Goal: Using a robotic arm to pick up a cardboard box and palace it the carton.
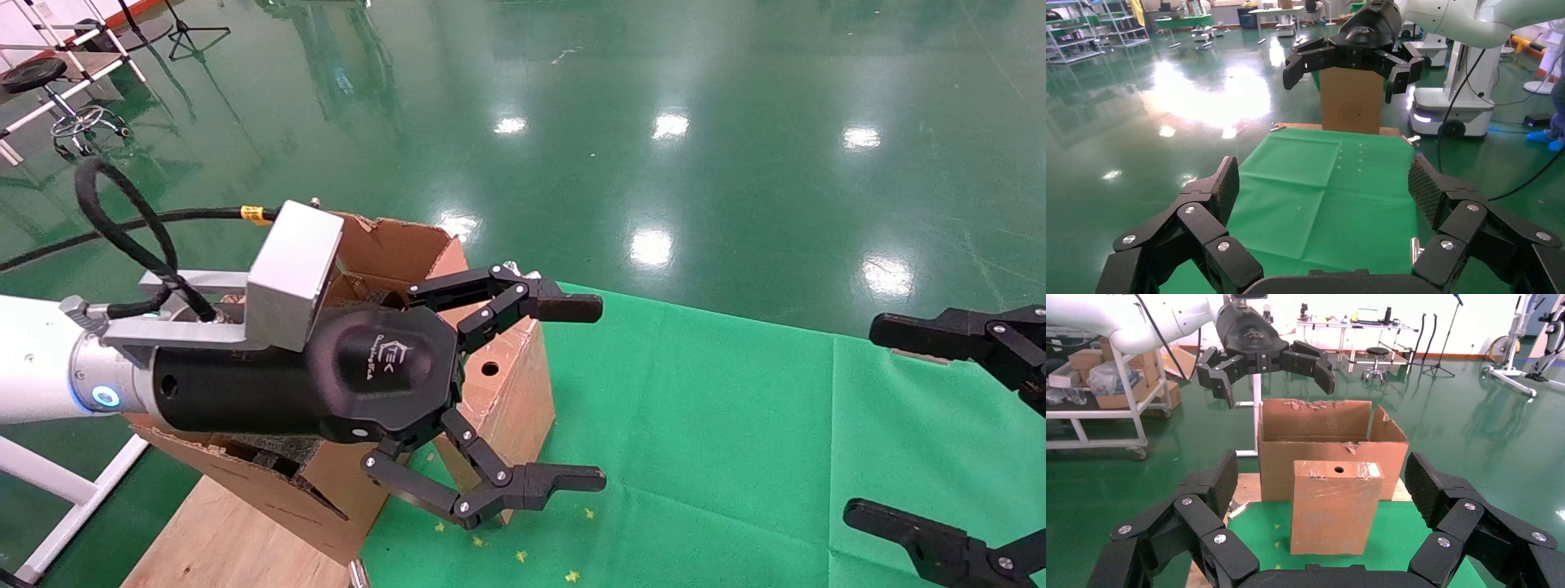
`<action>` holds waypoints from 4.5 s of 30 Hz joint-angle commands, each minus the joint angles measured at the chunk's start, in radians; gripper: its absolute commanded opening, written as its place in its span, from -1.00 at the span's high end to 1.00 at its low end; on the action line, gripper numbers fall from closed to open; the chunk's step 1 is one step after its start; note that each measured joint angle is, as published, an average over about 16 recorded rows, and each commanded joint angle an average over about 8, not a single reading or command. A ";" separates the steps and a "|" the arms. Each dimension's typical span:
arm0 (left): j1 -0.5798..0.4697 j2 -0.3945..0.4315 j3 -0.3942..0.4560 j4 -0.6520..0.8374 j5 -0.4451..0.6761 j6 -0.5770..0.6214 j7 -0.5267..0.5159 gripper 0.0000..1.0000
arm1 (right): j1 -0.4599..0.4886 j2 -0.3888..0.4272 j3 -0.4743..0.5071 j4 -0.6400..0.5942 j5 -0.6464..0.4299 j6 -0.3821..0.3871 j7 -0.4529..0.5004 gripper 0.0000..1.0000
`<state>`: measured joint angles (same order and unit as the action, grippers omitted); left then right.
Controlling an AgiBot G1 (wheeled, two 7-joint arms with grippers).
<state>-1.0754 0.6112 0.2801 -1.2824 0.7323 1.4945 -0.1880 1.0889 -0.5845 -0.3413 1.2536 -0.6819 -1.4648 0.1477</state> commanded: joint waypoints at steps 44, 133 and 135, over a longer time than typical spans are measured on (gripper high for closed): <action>-0.131 -0.034 0.094 -0.061 0.325 -0.184 -0.150 -1.00 | 0.000 0.000 0.000 -0.001 0.000 0.000 0.000 0.98; -0.496 0.193 0.492 -0.074 1.135 -0.013 -1.121 1.00 | 0.000 0.000 0.000 -0.001 0.001 0.001 0.000 -1.00; -0.496 0.193 0.492 -0.074 1.135 -0.013 -1.121 1.00 | 0.000 0.000 0.000 -0.001 0.001 0.001 0.000 -1.00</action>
<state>-1.5716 0.8045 0.7721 -1.3542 1.8666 1.4809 -1.3081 1.0887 -0.5841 -0.3417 1.2528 -0.6814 -1.4640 0.1472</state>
